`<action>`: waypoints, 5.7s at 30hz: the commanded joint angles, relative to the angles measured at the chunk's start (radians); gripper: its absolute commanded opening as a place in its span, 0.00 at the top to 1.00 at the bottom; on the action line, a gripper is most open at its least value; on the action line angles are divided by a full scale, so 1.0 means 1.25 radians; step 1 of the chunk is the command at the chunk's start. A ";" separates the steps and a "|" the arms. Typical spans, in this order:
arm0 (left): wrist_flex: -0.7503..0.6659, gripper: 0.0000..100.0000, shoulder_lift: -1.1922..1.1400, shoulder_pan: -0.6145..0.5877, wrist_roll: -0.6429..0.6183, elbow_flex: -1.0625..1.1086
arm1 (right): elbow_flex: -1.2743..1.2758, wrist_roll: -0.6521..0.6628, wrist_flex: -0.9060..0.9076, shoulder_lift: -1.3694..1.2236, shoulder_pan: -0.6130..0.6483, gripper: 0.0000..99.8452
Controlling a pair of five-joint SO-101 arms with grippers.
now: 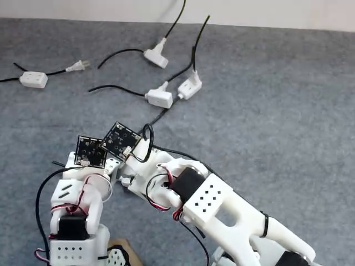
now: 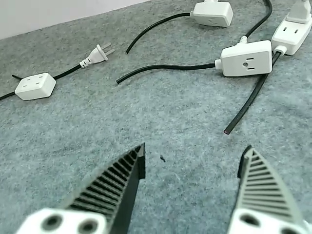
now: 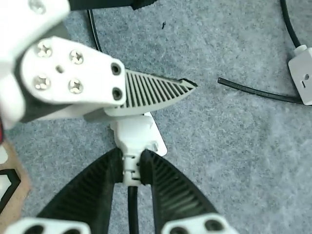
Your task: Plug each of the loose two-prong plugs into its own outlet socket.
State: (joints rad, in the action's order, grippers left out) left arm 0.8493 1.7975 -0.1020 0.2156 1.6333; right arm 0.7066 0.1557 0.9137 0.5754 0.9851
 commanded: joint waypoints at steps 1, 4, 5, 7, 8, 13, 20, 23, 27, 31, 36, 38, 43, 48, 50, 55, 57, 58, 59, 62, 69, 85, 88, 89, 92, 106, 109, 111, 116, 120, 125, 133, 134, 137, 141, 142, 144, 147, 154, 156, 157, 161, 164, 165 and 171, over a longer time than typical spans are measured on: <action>0.011 0.68 -0.008 0.013 0.001 -0.002 | -0.071 -0.011 -0.002 0.072 -0.021 0.99; 0.011 0.68 -0.008 0.013 0.001 -0.002 | -0.063 -0.010 -0.002 0.102 -0.021 0.99; 0.011 0.68 -0.008 0.013 0.001 -0.002 | -0.063 -0.009 -0.002 0.107 -0.023 0.99; 0.011 0.68 -0.008 0.010 0.001 -0.002 | -0.063 -0.010 -0.001 0.112 -0.023 0.99; 0.011 0.68 -0.008 0.009 0.001 -0.003 | -0.063 -0.010 -0.001 0.112 -0.023 0.99; 0.010 0.68 -0.008 0.007 0.000 -0.009 | -0.062 -0.005 -0.001 0.107 -0.026 0.99; -0.044 0.68 -0.004 -0.184 0.004 -0.088 | 0.018 0.068 0.026 0.107 -0.028 0.99; -0.060 0.68 -0.007 -0.273 0.005 -0.129 | -0.033 0.153 0.125 0.104 -0.034 0.99; -0.015 0.68 -0.008 -0.293 0.045 -0.137 | -0.158 0.286 0.265 0.029 -0.035 0.99; 0.110 0.68 -0.008 -0.293 0.048 -0.159 | -0.321 0.426 0.391 -0.079 -0.020 0.99; 0.253 0.68 -0.009 -0.293 0.059 -0.196 | -0.454 0.534 0.452 -0.220 0.033 0.99; 0.292 0.68 -0.009 -0.296 0.072 -0.201 | -0.490 0.541 0.456 -0.285 0.041 0.99; 0.296 0.68 -0.009 -0.319 0.104 -0.198 | -0.573 0.522 0.462 -0.433 0.039 0.99; 0.285 0.68 -0.001 -0.348 0.107 -0.139 | -0.671 0.496 0.463 -0.511 0.021 0.99; 0.230 0.68 -0.001 -0.373 0.117 -0.096 | -0.704 0.498 0.477 -0.530 -0.001 0.99; 0.086 0.68 -0.001 -0.555 0.103 -0.067 | -0.727 0.502 0.489 -0.580 -0.055 0.99; 0.005 0.68 -0.001 -0.624 0.076 -0.067 | -0.730 0.502 0.489 -0.592 -0.067 0.99; -0.036 0.68 -0.001 -0.651 0.065 -0.075 | -0.731 0.502 0.489 -0.596 -0.071 0.99; -0.068 0.68 -0.001 -0.672 0.063 -0.091 | -0.731 0.502 0.488 -0.600 -0.071 0.99; -0.081 0.68 -0.008 -0.689 0.063 -0.188 | -0.725 0.497 0.465 -0.598 -0.071 0.99; 0.134 0.68 -0.072 -0.675 0.021 -0.414 | -0.722 0.495 0.462 -0.603 -0.071 0.99; 0.056 0.68 -0.294 -0.749 0.021 -0.411 | -0.724 0.469 0.497 -0.603 -0.050 0.99; 0.043 0.68 -0.294 -0.748 0.025 -0.396 | -0.722 0.468 0.504 -0.603 -0.051 0.99; 0.043 0.68 -0.300 -0.744 0.025 -0.396 | -0.722 0.468 0.508 -0.603 -0.051 0.99; 0.045 0.68 -0.301 -0.742 0.025 -0.366 | -0.722 0.468 0.509 -0.603 -0.050 0.99; -0.354 0.68 -0.293 -0.765 0.055 -0.036 | -0.722 0.474 0.505 -0.607 -0.050 0.99; -0.532 0.68 -0.293 -0.765 0.054 0.050 | -0.726 0.474 0.505 -0.635 -0.051 0.99; -0.583 0.68 -0.295 -0.765 0.054 0.055 | -0.730 0.473 0.505 -0.662 -0.052 0.99; -0.587 0.68 -0.294 -0.759 0.018 0.018 | -0.731 0.469 0.505 -0.681 -0.052 0.99; -0.628 0.68 -0.294 -0.721 0.016 0.012 | -0.731 0.468 0.505 -0.681 -0.052 0.99; -0.663 0.68 -0.294 -0.704 0.016 0.012 | -0.731 0.473 0.488 -0.681 -0.052 0.99; -0.663 0.68 -0.294 -0.709 0.016 0.012 | -0.724 0.498 0.460 -0.682 -0.050 0.99; -0.663 0.68 -0.294 -0.709 0.016 0.012 | -0.724 0.498 0.458 -0.682 -0.050 0.99; -0.663 0.68 -0.294 -0.709 0.016 0.012 | -0.721 0.530 0.462 -0.686 -0.051 0.99; -0.664 0.68 -0.294 -0.710 0.016 0.012 | -0.683 0.555 0.461 -0.681 -0.048 0.99; -0.664 0.68 -0.294 -0.710 0.016 0.012 | -0.671 0.566 0.456 -0.681 -0.048 0.99; -0.664 0.68 -0.294 -0.710 0.016 0.012 | -0.663 0.570 0.455 -0.683 -0.048 0.99; -0.664 0.68 -0.294 -0.710 0.016 0.012 | -0.661 0.570 0.447 -0.686 -0.048 0.99; -0.664 0.68 -0.294 -0.710 0.016 0.008 | -0.554 0.538 0.312 -0.686 -0.034 0.99; -0.665 0.68 -0.294 -0.710 0.016 0.006 | -0.533 0.538 0.299 -0.686 -0.030 0.99; -0.665 0.68 -0.294 -0.709 0.016 0.004 | -0.522 0.536 0.289 -0.686 -0.030 0.99; -0.665 0.68 -0.294 -0.706 0.016 0.004 | -0.472 0.535 0.253 -0.687 -0.028 0.99; -0.664 0.68 -0.294 -0.705 0.016 0.004 | -0.439 0.532 0.231 -0.687 -0.024 0.99; -0.663 0.68 -0.294 -0.705 0.016 0.004 | -0.434 0.530 0.233 -0.687 -0.024 0.99; -0.653 0.68 -0.294 -0.703 0.016 0.003 | -0.515 0.496 0.334 -0.679 -0.026 0.92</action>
State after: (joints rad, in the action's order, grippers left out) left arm 0.0407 1.4246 -0.9996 0.2447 1.6809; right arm 0.1128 0.8309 1.2697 -0.2608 0.9390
